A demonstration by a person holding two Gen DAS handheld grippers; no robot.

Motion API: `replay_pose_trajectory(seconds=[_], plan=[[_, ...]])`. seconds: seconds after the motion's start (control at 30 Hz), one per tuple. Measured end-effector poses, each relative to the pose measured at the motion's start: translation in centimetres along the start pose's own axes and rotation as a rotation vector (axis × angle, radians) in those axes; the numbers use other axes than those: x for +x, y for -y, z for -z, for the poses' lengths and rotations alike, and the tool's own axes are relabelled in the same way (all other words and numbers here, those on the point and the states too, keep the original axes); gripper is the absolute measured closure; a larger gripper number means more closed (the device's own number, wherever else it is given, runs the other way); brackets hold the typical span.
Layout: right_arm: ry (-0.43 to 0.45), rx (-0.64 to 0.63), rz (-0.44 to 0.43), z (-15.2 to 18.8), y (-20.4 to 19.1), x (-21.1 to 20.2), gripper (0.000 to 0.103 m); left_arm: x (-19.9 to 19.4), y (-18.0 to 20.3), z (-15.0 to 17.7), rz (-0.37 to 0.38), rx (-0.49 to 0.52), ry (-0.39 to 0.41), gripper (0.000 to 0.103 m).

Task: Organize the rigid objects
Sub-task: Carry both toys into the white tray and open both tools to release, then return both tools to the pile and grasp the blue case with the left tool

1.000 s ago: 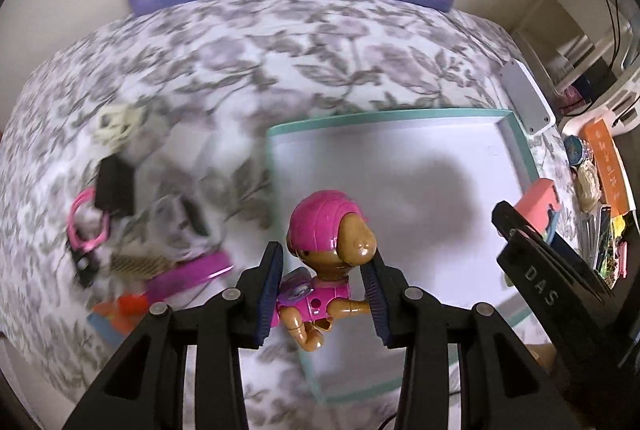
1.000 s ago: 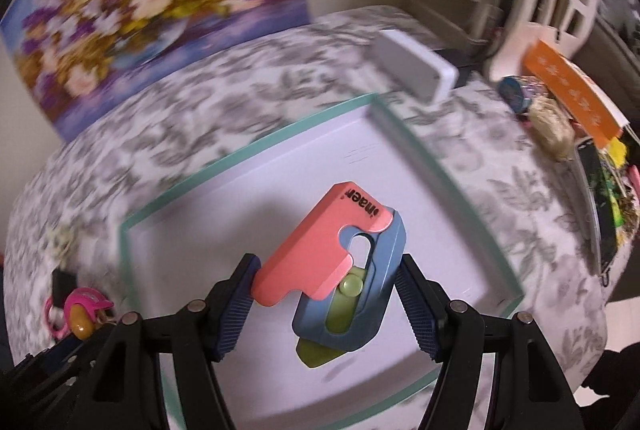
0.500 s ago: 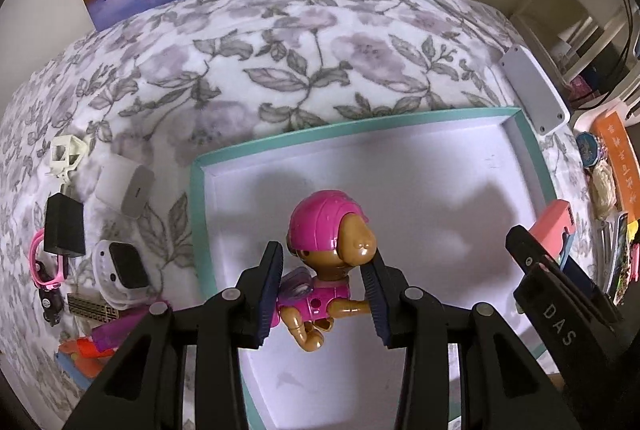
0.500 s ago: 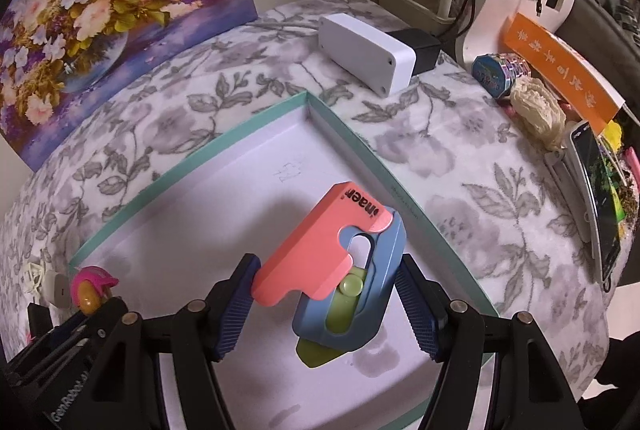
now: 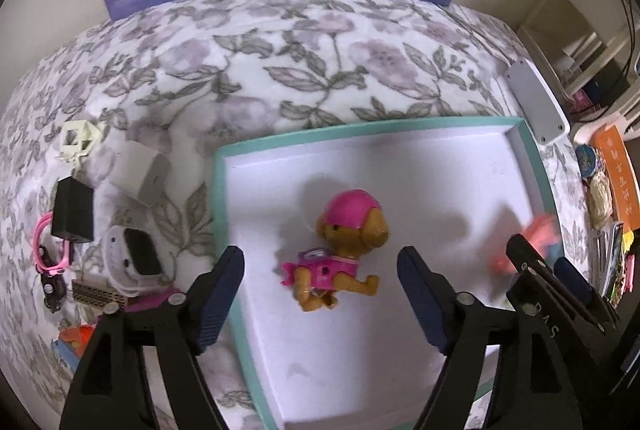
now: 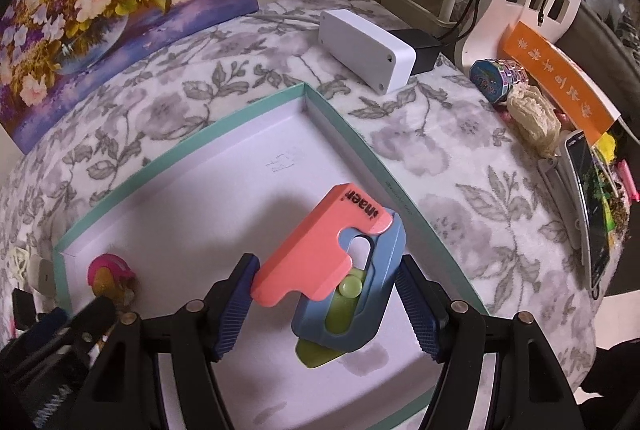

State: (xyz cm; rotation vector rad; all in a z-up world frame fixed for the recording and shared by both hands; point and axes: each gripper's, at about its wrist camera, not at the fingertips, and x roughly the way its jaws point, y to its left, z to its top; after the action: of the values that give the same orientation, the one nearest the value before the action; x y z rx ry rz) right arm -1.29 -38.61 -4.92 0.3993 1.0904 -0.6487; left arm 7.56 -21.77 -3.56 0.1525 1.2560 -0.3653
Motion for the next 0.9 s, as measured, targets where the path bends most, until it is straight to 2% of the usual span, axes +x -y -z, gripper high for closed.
replay_pose_trajectory(seconds=[0.13, 0.2, 0.37, 0.4, 0.43, 0.63, 0.9], plan=[[0.028, -0.021, 0.022, 0.1, -0.3, -0.6, 0.021, -1.1, -1.1, 0.0, 0.001, -0.021, 0.024, 0.018], [0.035, -0.023, 0.018, 0.2, -0.3, -0.9, 0.021, -1.7, -1.7, 0.1, 0.002, -0.032, 0.038, 0.013], [0.051, -0.043, 0.032, 0.6, -0.7, -2.1, 0.017, -3.2, -3.9, 0.7, -0.012, -0.074, 0.076, 0.012], [0.055, -0.046, 0.027, 0.8, -0.8, -2.4, 0.017, -3.5, -4.4, 0.9, -0.020, -0.085, 0.086, 0.007], [0.060, -0.051, 0.020, 1.0, -1.0, -2.8, 0.017, -4.0, -5.2, 1.1, -0.032, -0.102, 0.097, 0.003], [0.105, -0.109, 0.005, 2.1, -2.8, -5.3, 0.010, -6.4, -9.8, 2.2, -0.110, -0.185, 0.133, 0.003], [0.175, -0.182, -0.036, 3.8, -6.4, -9.1, 0.006, -11.3, -16.8, 4.3, -0.232, -0.293, 0.245, 0.003]])
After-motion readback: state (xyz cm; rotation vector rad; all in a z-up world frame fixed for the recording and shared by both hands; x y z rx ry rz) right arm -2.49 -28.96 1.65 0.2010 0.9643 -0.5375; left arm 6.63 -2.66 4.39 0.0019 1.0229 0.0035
